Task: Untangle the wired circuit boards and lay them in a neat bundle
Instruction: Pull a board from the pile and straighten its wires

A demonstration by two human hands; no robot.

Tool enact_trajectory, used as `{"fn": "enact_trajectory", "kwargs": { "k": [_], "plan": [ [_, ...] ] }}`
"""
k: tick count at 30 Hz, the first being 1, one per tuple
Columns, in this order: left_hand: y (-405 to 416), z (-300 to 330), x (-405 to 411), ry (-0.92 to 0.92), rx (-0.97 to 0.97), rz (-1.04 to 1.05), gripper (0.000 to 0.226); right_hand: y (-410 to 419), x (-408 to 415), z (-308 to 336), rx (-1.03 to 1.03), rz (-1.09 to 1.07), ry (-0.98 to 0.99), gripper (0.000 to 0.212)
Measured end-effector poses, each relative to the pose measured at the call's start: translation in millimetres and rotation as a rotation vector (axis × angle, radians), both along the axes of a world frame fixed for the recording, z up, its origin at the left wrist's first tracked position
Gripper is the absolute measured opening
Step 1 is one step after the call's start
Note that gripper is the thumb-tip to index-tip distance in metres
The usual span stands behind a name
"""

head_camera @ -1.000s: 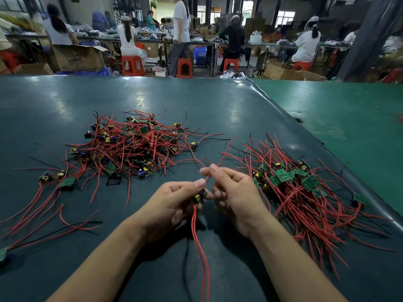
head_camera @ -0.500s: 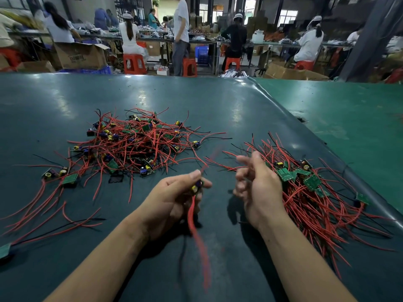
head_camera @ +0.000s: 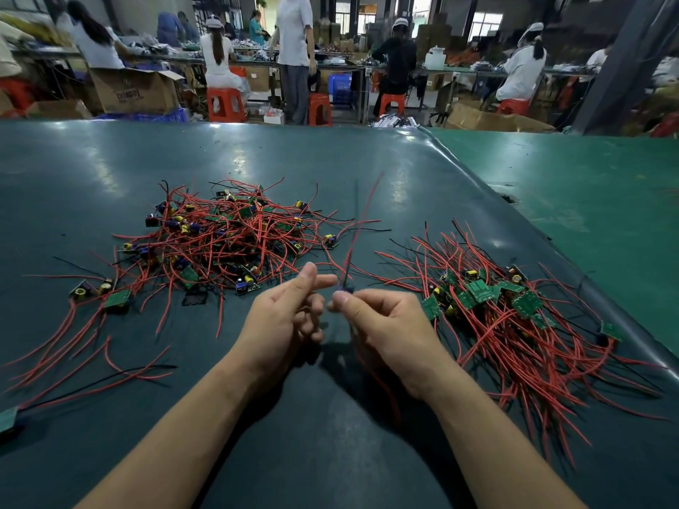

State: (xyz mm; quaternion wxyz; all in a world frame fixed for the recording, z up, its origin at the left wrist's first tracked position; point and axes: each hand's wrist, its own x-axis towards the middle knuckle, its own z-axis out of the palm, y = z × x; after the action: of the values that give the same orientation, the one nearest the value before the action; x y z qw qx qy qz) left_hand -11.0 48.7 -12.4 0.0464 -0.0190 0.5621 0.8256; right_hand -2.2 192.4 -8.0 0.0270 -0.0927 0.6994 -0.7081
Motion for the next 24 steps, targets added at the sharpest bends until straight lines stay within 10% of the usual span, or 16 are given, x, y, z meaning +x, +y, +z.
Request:
{"fn": "enact_trajectory", "kwargs": {
  "k": [14, 24],
  "plan": [
    [-9, -6, -10, 0.089, -0.038, 0.237, 0.027, 24, -14, 18, -0.605, -0.559, 0.127, 0.004],
    [-14, -9, -13, 0.067, -0.073, 0.331, 0.028, 29, -12, 15, -0.641, -0.707, -0.096, 0.057]
  ]
}}
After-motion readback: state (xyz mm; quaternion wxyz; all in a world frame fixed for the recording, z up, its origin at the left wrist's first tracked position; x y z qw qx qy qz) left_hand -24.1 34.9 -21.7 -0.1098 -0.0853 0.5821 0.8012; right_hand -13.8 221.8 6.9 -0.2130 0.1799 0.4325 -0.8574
